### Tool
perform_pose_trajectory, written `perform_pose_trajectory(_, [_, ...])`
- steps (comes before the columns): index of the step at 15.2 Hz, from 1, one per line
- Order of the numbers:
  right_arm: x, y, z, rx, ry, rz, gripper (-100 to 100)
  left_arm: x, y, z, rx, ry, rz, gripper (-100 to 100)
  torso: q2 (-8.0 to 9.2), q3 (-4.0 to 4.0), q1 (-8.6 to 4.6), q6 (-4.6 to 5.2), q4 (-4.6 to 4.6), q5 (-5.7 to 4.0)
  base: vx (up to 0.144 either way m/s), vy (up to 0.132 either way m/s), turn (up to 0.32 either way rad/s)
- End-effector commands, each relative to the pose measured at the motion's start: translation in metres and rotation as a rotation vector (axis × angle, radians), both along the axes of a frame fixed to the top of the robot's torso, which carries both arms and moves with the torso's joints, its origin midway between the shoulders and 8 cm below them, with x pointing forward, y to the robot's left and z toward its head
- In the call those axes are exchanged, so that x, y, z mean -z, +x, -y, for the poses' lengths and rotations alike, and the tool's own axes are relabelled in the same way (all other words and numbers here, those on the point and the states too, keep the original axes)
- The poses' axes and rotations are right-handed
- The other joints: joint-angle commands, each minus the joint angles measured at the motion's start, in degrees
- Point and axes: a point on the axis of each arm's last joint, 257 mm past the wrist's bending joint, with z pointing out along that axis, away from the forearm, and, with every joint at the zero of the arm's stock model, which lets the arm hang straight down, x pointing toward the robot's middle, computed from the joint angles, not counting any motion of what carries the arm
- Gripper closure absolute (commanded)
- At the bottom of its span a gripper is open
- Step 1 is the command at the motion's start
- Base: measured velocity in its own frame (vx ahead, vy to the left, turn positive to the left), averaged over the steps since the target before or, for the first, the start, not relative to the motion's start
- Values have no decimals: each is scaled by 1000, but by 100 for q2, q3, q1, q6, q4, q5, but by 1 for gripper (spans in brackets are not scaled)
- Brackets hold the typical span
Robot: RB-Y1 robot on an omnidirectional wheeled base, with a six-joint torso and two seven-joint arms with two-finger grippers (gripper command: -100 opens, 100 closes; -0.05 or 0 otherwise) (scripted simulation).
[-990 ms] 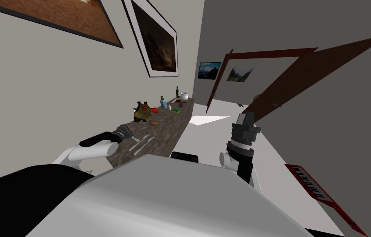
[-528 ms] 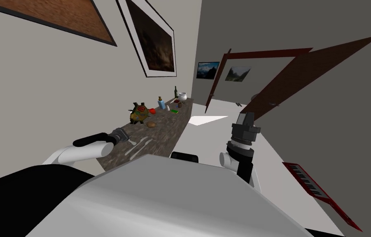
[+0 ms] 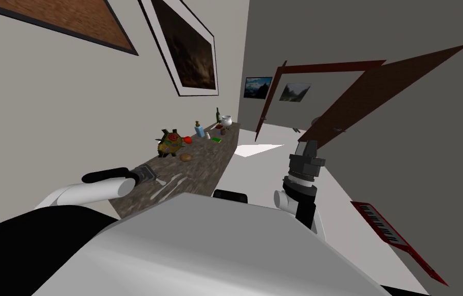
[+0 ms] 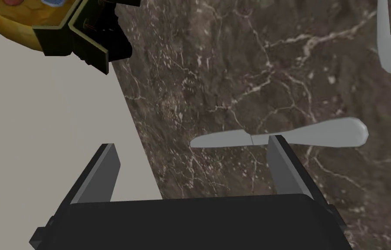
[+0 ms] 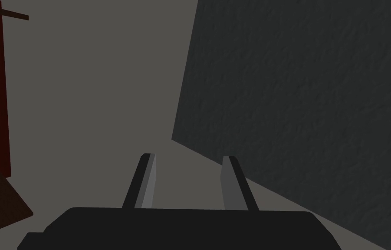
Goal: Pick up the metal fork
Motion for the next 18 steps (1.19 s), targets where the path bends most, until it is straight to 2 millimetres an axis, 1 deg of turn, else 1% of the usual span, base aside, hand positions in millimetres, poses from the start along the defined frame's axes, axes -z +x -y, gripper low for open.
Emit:
perform_pose_trajectory(1, [0,0,0,0,0,0,0,6,-13,-2,-39,-32,-30,-100,0,0,0,0,0,0,65,-4,-66])
perform_pose_trajectory(3, [0,0,0,0,0,0,0,10,-18,-1,-47,-42,-51,-100,-2,-2,1,0,-1,1,36,-5,-20])
perform_pose_trajectory(4, [0,0,0,0,0,0,0,11,-30,-7,-90,-72,-61,-100,3,1,1,0,0,1,48,-12,-73])
perform_pose_trajectory(7, [0,0,0,0,0,0,0,18,-39,-4,-103,-89,-97,-100,-3,-2,-1,0,-1,0,49,-9,-29])
perform_pose_trajectory(8, [0,0,0,0,0,0,0,19,-51,-8,-146,-120,-108,-100,1,0,-1,0,0,0,49,-9,-58])
perform_pose_trajectory(10, [0,0,0,0,0,0,0,24,-59,-5,-158,-136,-141,-100,-4,-3,-2,1,-1,0,58,-10,-50])
perform_pose_trajectory(11, [0,0,0,0,0,0,0,24,-70,-8,-198,-165,-145,-100,-3,-2,-2,0,-1,0,68,-8,-63])
perform_pose_trajectory(14, [0,0,0,0,0,0,0,30,-80,-5,-212,-183,-183,-100,-5,-4,-1,0,-2,1,49,-7,-23])
perform_pose_trajectory(15, [0,0,0,0,0,0,0,31,-92,-6,-252,-215,-194,-100,1,0,-1,0,-1,0,45,-10,-49])
perform_pose_trajectory(17, [0,0,0,0,0,0,0,35,-100,-2,-263,-230,-224,-100,-2,-1,-3,0,-1,-1,53,-8,-41])
perform_pose_trajectory(18, [0,0,0,0,0,0,0,36,-110,-2,-300,-260,-230,-100,0,-1,-1,0,-1,0,60,-11,-50])
